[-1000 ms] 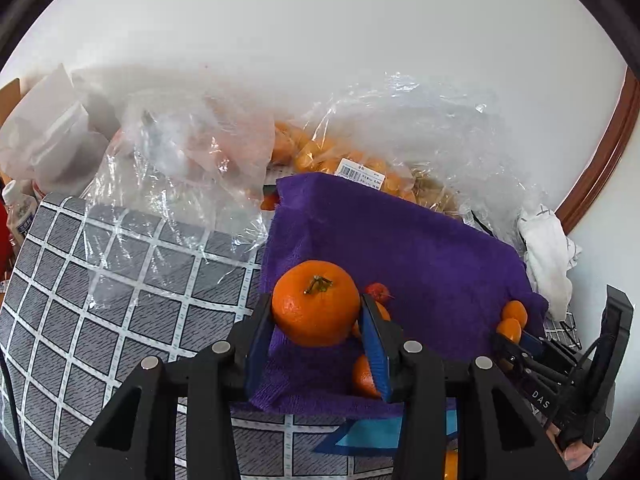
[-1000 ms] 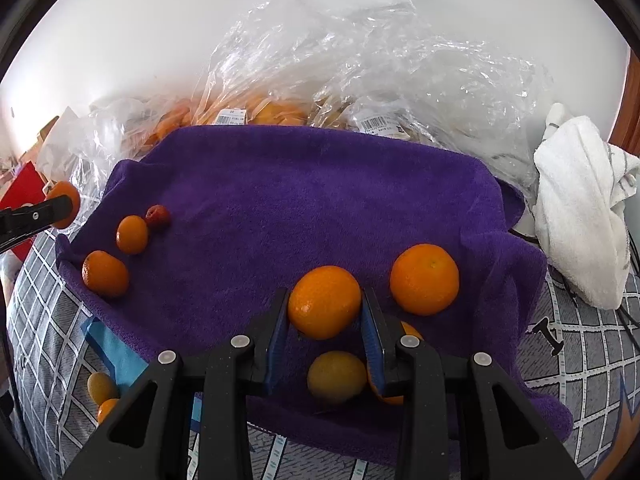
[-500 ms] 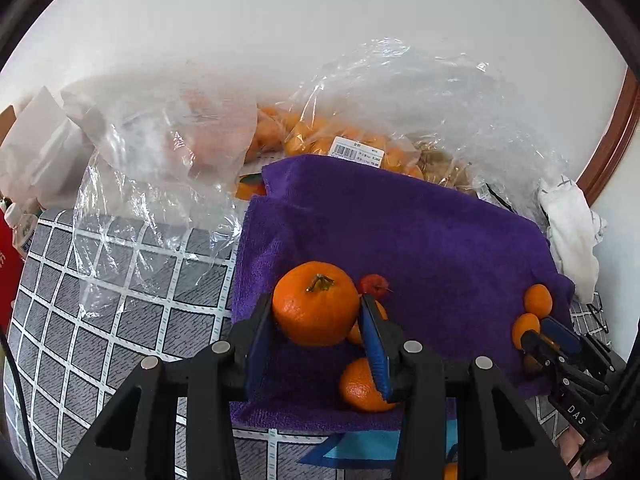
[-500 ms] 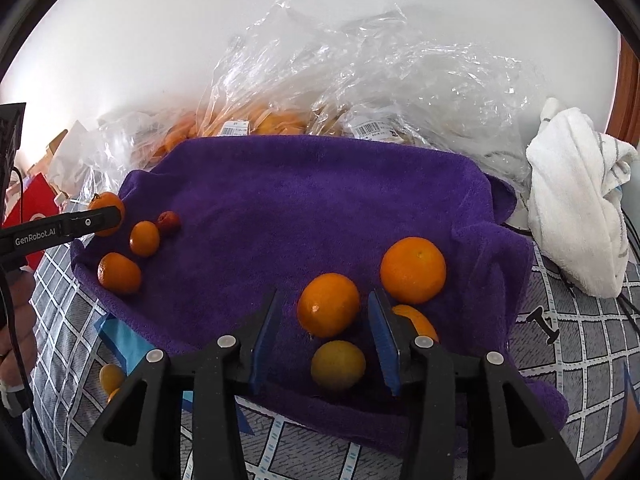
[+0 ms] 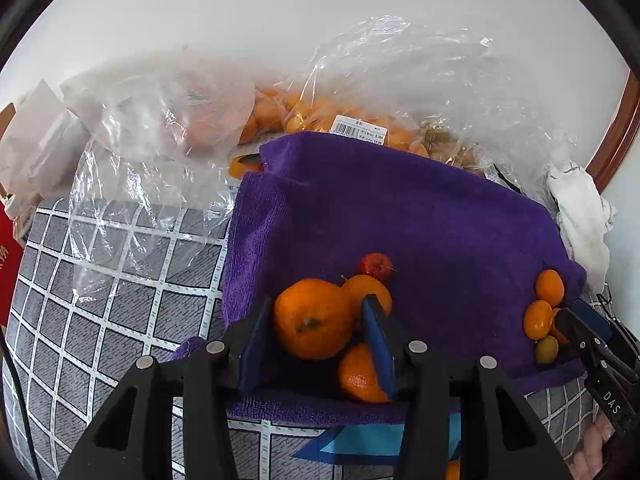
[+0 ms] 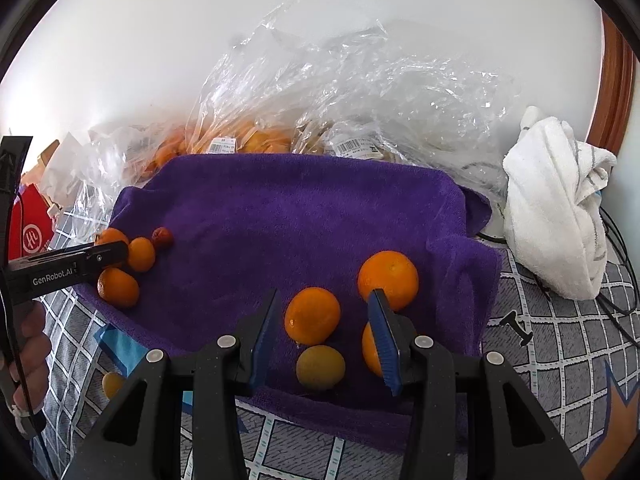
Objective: Organize fruits
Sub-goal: 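Open both tools to release the orange and tangerine onto the towel, then move the right tool to the last loose orange and grasp it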
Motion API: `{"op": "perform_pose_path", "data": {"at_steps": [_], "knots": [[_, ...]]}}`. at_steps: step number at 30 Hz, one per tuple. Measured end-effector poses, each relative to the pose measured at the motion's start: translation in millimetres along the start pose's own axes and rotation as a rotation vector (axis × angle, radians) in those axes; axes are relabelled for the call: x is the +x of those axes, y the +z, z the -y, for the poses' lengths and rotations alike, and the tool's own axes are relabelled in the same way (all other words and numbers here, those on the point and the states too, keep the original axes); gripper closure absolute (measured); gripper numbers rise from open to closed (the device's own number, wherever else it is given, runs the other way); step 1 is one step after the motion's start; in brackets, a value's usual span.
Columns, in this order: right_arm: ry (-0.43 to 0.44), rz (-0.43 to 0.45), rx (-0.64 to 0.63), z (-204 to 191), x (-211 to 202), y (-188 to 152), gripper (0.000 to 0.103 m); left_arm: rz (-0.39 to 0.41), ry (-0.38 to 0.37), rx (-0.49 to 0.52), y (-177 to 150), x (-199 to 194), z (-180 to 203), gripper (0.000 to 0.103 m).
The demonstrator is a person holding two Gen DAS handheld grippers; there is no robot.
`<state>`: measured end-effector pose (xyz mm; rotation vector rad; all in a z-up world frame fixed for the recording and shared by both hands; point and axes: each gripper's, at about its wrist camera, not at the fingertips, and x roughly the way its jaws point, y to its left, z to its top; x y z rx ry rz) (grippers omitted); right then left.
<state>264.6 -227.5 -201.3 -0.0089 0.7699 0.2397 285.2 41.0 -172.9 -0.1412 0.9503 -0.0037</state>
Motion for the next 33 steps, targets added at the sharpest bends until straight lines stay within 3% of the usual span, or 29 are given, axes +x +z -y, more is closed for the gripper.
{"op": "perform_pose_path", "data": {"at_steps": [5,9,18,24,29,33], "knots": [[-0.009,-0.001,0.038,-2.7,-16.7,-6.0,0.057,0.025,-0.043,-0.028,-4.0,-21.4,-6.7,0.045],[-0.026,-0.003,0.073,-6.8,-32.1,-16.7,0.057,0.089,-0.056,-0.024,-14.3,-52.0,-13.7,0.041],[-0.1,0.069,0.036,-31.9,-69.8,-42.2,0.057,0.148,-0.01,-0.051,-63.3,-91.0,-50.2,0.04],[-0.018,-0.001,0.02,-52.9,-69.4,-62.3,0.06,0.08,-0.027,-0.059,-87.8,-85.0,-71.2,0.041],[0.042,-0.01,-0.062,-88.0,-62.6,-82.5,0.062,0.027,-0.02,-0.092,-108.1,-77.5,-92.2,0.043],[0.075,-0.033,-0.092,-110.1,-52.3,-87.4,0.062,0.033,0.019,-0.109,-120.0,-79.1,-109.0,0.046]]}}
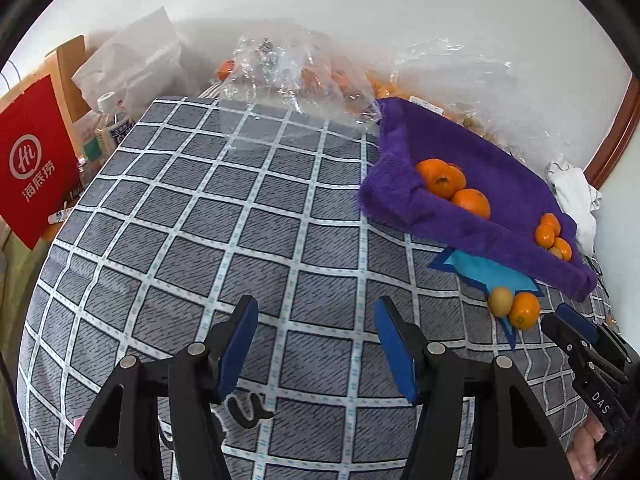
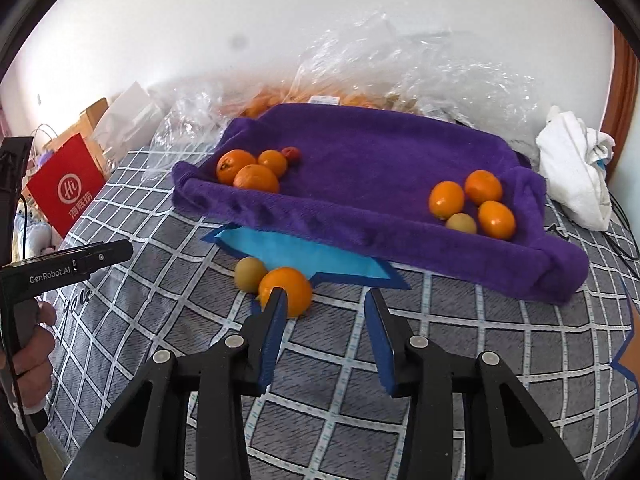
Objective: Organize fruits
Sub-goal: 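Move the right tool to the last loose orange and grasp it, then grasp the small yellow fruit with the left tool while the right tool holds the orange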
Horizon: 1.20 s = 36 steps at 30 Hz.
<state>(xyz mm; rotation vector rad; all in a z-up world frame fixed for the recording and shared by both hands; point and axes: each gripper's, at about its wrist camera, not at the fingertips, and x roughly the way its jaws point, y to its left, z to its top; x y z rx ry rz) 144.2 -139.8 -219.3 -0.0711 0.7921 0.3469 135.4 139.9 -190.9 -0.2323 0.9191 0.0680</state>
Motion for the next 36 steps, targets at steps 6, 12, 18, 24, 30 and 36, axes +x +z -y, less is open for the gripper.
{"op": "perform_pose_path", "data": {"at_steps": [6,12,18,24,30,36], "knots": [[0.019,-0.035,0.004,-11.5,22.7,1.8,0.062,-0.016,-0.035,0.004,-6.6,0.1,-10.6,0.046],[0.043,-0.023,0.028,-11.2,34.5,1.3,0.067,-0.024,-0.042,0.008,-7.4,1.4,-9.5,0.046],[0.013,0.006,0.001,-2.5,17.6,-4.9,0.067,-0.02,-0.019,0.065,-14.6,3.4,7.6,0.045],[-0.036,-0.017,-0.003,21.9,2.0,-21.4,0.067,-0.002,0.017,0.099,-22.5,3.0,12.5,0.041],[-0.078,-0.005,0.025,47.0,-13.9,-37.3,0.067,-0.007,0.046,0.128,-27.1,0.7,17.5,0.041],[-0.109,-0.015,0.081,67.2,-16.7,-46.0,0.067,-0.017,-0.011,0.119,-29.8,-7.0,25.8,0.041]]}}
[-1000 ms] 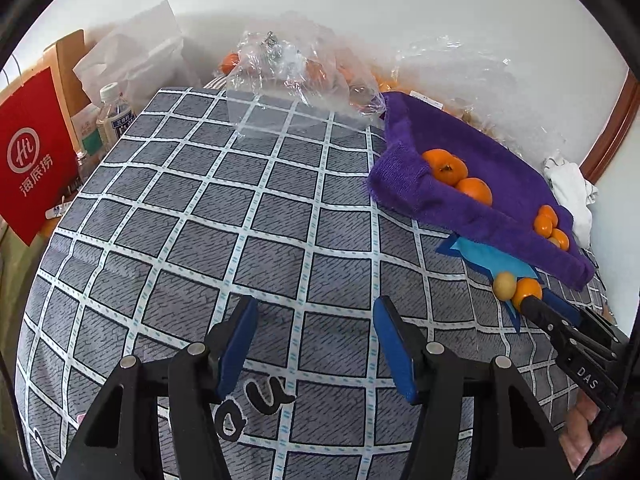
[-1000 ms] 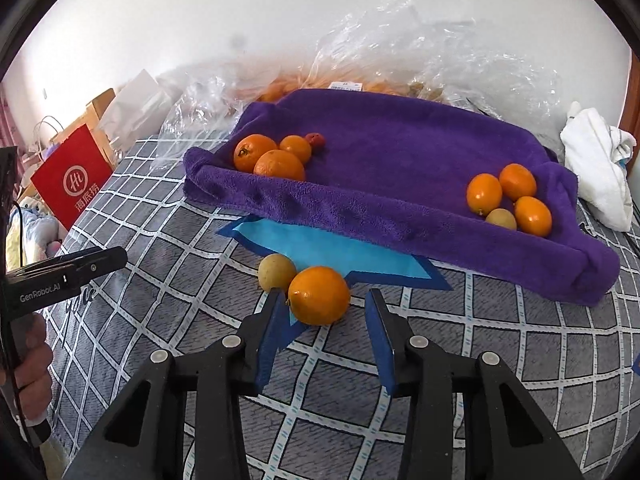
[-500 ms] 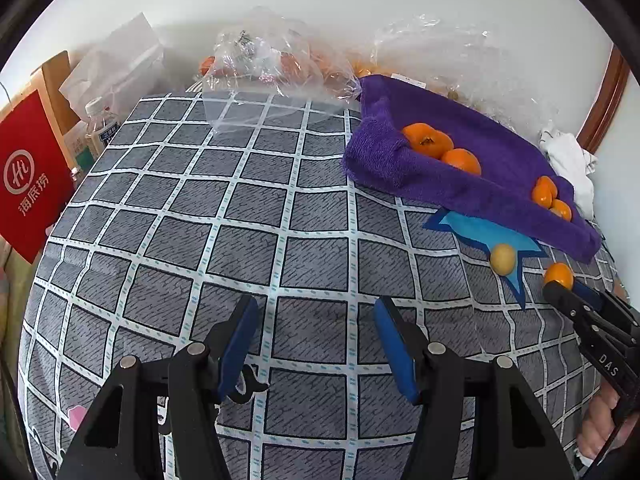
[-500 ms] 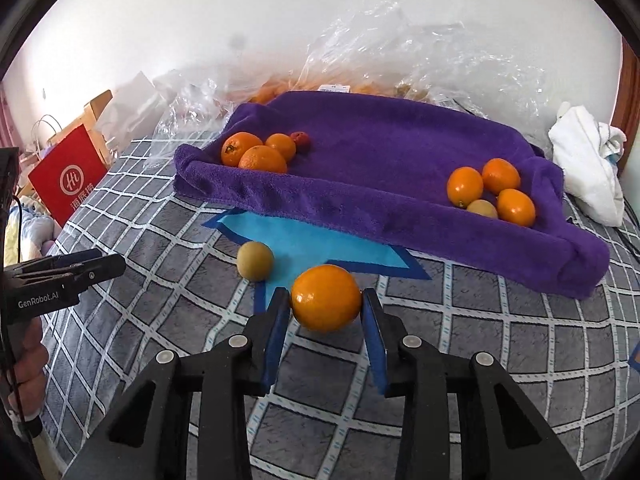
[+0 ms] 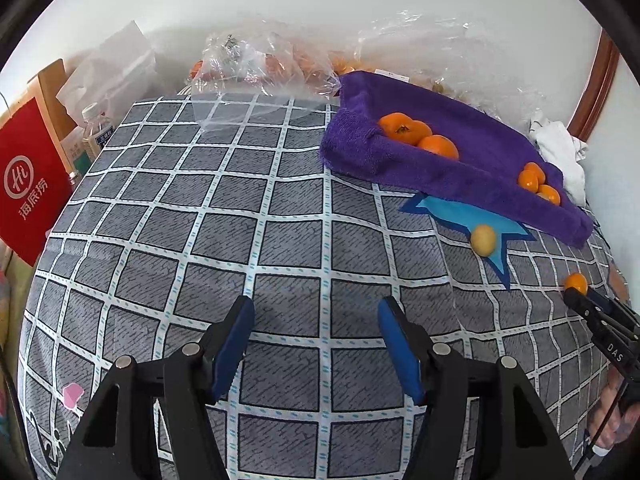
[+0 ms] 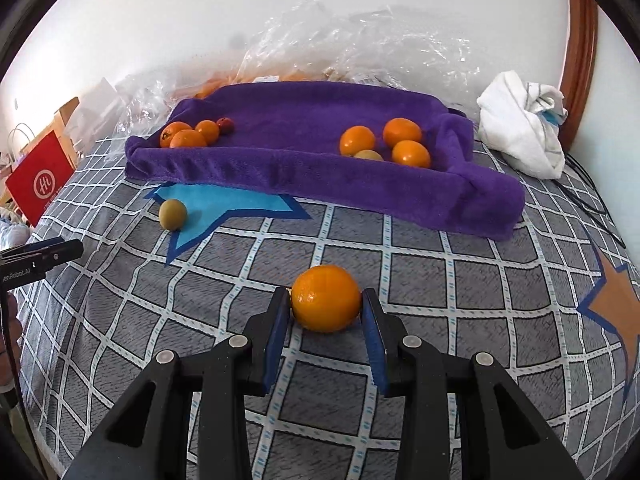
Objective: Organize fruits
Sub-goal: 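Grasp the small yellow fruit with the left tool while the right tool holds the orange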
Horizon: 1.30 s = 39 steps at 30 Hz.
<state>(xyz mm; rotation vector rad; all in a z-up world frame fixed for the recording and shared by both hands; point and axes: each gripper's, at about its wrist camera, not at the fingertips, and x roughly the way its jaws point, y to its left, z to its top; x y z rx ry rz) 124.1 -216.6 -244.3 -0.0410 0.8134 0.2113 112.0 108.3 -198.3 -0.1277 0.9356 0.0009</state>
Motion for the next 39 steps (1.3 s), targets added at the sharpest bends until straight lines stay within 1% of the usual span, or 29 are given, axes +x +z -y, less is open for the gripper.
{"op": "perform_pose_path", "data": {"at_steps": [2,5,9,12,15,17,21,24,25,27,28,30,31,32,34,36,37,38,39], "knots": [[0.013,-0.008,0.023,4.5,1.2,-0.8,0.067,-0.004,-0.017,0.001,1.2,-1.3,5.3,0.041],[0.027,-0.013,0.041,8.1,0.2,-1.5,0.067,0.002,-0.014,0.008,1.6,-2.3,13.7,0.041],[0.007,0.007,0.034,10.6,-2.6,-5.5,0.067,0.037,-0.016,0.018,-2.5,-2.8,21.7,0.041],[0.0,0.017,0.03,11.0,-6.2,-9.1,0.067,0.028,-0.014,0.008,-5.8,-1.2,25.5,0.041],[-0.008,0.028,0.029,14.2,-10.0,-12.4,0.067,0.038,-0.037,0.019,-5.0,-4.6,32.0,0.041],[-0.01,0.032,0.041,18.0,-11.7,-13.4,0.067,0.052,-0.049,0.045,-2.4,-7.1,38.7,0.041],[-0.019,0.032,0.069,26.0,-11.7,-13.3,0.067,0.031,-0.068,0.082,5.4,-1.8,53.6,0.041],[-0.009,0.042,0.103,33.1,-12.9,-12.9,0.067,0.013,-0.081,0.107,10.1,6.4,64.9,0.041],[-0.009,0.04,0.11,35.0,-12.4,-12.1,0.067,0.019,-0.098,0.119,11.7,7.8,69.4,0.041],[-0.026,0.035,0.101,36.6,-11.7,-10.7,0.067,0.035,-0.074,0.135,14.2,7.6,77.6,0.044],[-0.039,0.036,0.096,37.6,-12.0,-10.1,0.067,0.053,-0.068,0.142,16.2,6.0,81.9,0.044],[-0.031,0.043,0.1,40.5,-12.0,-10.5,0.067,0.078,-0.088,0.152,20.2,4.5,90.3,0.044],[-0.018,0.041,0.105,42.1,-10.8,-11.3,0.067,0.079,-0.095,0.153,21.7,5.4,94.4,0.044],[-0.024,0.035,0.108,42.8,-9.8,-11.3,0.067,0.075,-0.103,0.152,23.3,7.8,98.7,0.044],[-0.043,0.046,0.106,41.0,-10.9,-11.4,0.067,0.065,-0.126,0.158,26.0,14.5,107.4,0.047],[-0.034,0.048,0.101,39.8,-10.8,-11.7,0.067,0.054,-0.125,0.161,27.2,22.3,114.9,0.055],[-0.046,0.041,0.103,39.8,-9.8,-11.6,0.067,0.042,-0.126,0.156,28.2,27.2,117.6,0.058],[-0.061,0.034,0.107,40.0,-8.7,-11.5,0.067,0.032,-0.136,0.146,28.5,30.6,118.2,0.064],[-0.065,0.03,0.111,40.6,-8.0,-11.5,0.067,0.025,-0.147,0.137,29.1,33.7,118.9,0.065]]}}
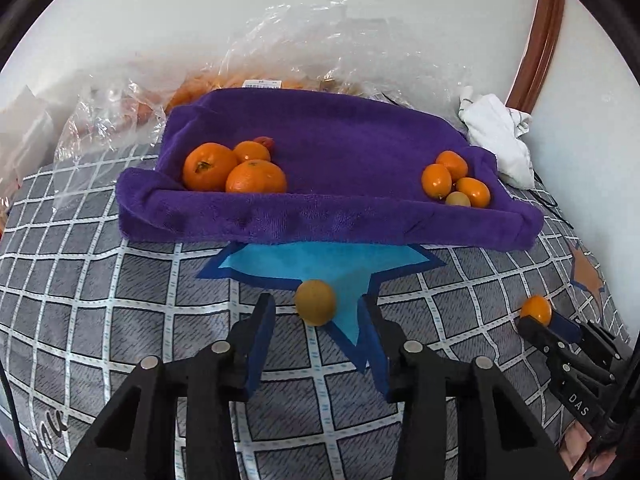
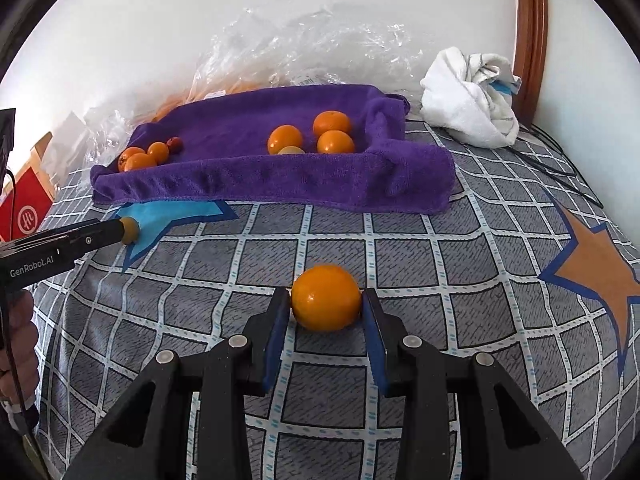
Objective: Organize fruits
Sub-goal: 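Grasp the small yellow fruit with the left tool while the right tool holds the orange, then carry the orange and yellow fruit over the purple towel with both tools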
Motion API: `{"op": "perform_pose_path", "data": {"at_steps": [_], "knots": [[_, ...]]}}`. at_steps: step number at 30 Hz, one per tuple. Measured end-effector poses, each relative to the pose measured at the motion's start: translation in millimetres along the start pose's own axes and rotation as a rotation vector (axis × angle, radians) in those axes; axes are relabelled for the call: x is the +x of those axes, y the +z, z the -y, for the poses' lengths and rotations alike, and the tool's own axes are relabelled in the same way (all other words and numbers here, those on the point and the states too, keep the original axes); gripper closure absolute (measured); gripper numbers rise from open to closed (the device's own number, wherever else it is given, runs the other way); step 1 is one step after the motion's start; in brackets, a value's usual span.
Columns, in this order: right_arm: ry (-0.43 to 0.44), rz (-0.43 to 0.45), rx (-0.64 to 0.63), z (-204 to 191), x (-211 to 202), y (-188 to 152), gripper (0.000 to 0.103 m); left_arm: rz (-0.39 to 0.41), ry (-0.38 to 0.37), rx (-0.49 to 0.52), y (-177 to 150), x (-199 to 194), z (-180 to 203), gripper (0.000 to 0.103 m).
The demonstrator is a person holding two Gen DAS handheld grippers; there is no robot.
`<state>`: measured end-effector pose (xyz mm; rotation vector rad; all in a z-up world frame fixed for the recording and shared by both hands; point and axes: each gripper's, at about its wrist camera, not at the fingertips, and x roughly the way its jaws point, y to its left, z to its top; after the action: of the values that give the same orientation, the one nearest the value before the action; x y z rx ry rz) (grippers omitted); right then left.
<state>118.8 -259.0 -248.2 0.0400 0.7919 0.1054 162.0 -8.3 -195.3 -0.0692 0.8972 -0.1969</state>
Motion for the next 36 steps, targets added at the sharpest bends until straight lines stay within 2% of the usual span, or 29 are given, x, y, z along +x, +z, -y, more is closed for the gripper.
{"op": "perform_pose_path", "data": {"at_steps": [1,3,4,7,11,15,19,25,27,32,36], "knots": [[0.007,0.001,0.005,0.9,-0.3,0.0,0.067,-0.008,-0.003,-0.005,0.9,4.4,1.2,0.065],[0.02,0.001,0.015,3.2,0.1,0.0,0.067,-0.027,0.012,0.004,1.6,12.3,5.1,0.079],[0.031,0.0,0.02,4.3,0.5,0.3,0.067,-0.029,0.015,0.015,1.4,14.8,7.2,0.08],[0.055,-0.002,0.031,7.5,1.9,1.1,0.067,-0.007,0.036,0.02,0.7,14.9,10.3,0.08],[0.067,-0.001,0.037,8.4,2.9,1.6,0.067,0.008,0.009,0.003,-0.7,7.7,7.6,0.08],[0.065,0.002,0.036,7.9,2.4,1.7,0.067,0.017,0.029,0.015,-5.0,-4.7,3.9,0.08],[0.057,0.003,0.022,4.9,1.6,1.0,0.067,-0.001,0.027,-0.004,-7.0,-12.5,-8.1,0.08],[0.041,-0.005,0.01,0.5,1.3,1.8,0.067,0.025,0.017,-0.059,-4.6,-27.9,-28.0,0.08],[0.061,-0.02,0.022,-0.2,1.0,3.9,0.067,0.031,0.022,-0.061,-1.4,-33.1,-32.2,0.08],[0.078,-0.012,0.022,-9.2,-3.3,19.4,0.067,0.058,0.026,-0.077,10.8,-47.1,-43.5,0.08],[0.1,0.029,0.009,-21.0,-11.1,44.5,0.067,0.076,0.039,-0.086,23.3,-55.0,-49.7,0.08]]}}
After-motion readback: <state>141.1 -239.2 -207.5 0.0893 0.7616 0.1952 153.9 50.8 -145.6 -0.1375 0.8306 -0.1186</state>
